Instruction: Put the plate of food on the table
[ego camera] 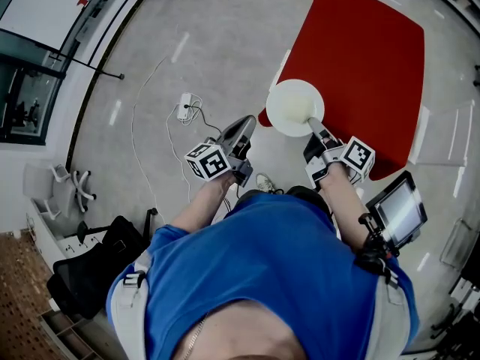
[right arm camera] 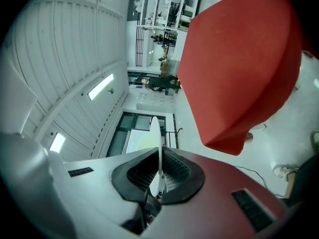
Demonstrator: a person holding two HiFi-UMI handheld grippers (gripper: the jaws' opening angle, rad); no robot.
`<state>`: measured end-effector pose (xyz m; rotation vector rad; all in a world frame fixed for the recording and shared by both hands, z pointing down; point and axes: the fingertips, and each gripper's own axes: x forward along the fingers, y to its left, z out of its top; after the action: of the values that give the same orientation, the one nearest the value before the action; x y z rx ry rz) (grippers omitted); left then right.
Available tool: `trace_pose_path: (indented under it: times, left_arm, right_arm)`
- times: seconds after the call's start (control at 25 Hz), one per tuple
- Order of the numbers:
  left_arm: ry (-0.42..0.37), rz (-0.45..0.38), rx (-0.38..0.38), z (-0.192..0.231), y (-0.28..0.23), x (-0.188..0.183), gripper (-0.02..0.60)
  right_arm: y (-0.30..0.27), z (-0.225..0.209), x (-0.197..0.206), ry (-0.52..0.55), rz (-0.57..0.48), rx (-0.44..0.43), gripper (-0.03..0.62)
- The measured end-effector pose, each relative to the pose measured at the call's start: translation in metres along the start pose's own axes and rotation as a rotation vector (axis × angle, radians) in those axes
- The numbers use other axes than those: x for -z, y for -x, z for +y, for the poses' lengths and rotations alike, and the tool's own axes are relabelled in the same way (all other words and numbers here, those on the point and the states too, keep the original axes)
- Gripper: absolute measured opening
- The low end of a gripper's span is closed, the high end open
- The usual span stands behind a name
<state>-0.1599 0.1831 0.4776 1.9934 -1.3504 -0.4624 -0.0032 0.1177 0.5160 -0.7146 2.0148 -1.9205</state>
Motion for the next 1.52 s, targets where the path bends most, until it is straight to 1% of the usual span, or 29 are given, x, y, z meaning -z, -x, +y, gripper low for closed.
trace_pose_path:
  times: [0.2,0.44,0.72,0.96,1.12,1.2,1.52]
  left_arm:
    - [-0.007,0.006,0.010,0.023,0.020,-0.022,0.008]
    - [-0.007,-0.006,0.015,0.047,0.031,-0.041,0.008]
    - [0.019,-0.026,-0.019,0.068,0.042,-0.053,0.008]
    - [0.019,-0.031,-0.039,0.092,0.036,-0.071,0.008]
    - [0.012,-0.022,-0.050,0.128,0.004,-0.103,0.008]
    - [0.004,-0.015,-0.043,0.138,-0.009,-0.116,0.008]
    - [-0.014,0.014,-0.013,0.140,-0.025,-0.134,0.008]
  right_arm:
    - [-0.030,0.007,0.023,0.005,-0.009,-0.002,0.012]
    - [-0.060,0.011,0.038,0.011,-0.007,-0.009,0.012]
    - [-0.088,0.013,0.049,0.000,0.025,0.002,0.012]
    - [-0.124,0.012,0.043,-0.003,0.043,-0.003,0.012]
    - [-0.177,0.010,0.019,-0.014,0.048,-0.007,0.012]
    - [-0.195,0.010,0.010,-0.014,0.043,-0.010,0.012]
    - [-0.200,0.018,-0.001,-0.016,-0.018,-0.020,0.012]
